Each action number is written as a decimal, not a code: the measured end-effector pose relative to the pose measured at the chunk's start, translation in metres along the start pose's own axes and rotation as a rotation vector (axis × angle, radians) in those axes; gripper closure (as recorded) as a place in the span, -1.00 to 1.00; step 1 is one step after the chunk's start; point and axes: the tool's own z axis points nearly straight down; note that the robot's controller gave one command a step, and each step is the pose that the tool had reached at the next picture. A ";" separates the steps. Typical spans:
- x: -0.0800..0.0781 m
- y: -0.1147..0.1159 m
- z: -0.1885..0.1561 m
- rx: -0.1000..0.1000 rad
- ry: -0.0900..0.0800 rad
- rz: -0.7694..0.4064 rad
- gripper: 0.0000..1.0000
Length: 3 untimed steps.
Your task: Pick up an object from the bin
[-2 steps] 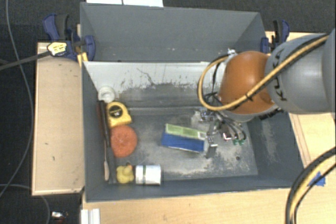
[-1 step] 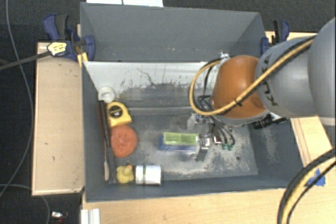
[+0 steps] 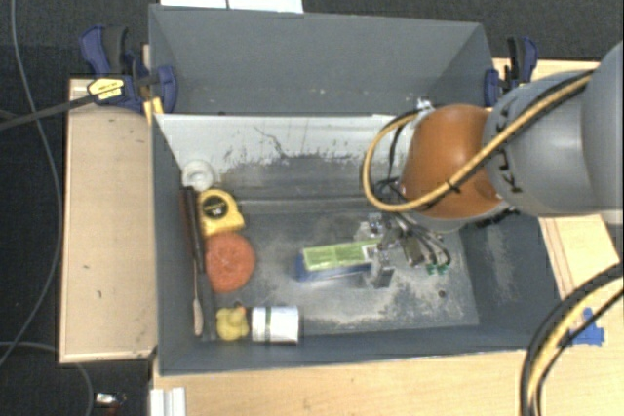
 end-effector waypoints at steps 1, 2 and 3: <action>0.000 0.000 0.000 0.000 0.000 0.001 1.00; 0.006 0.007 -0.064 -0.001 0.007 -0.007 1.00; 0.003 0.005 -0.102 -0.001 0.007 0.034 1.00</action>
Offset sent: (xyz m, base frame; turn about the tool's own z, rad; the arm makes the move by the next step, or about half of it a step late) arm -0.0236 0.0236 0.2414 -0.0103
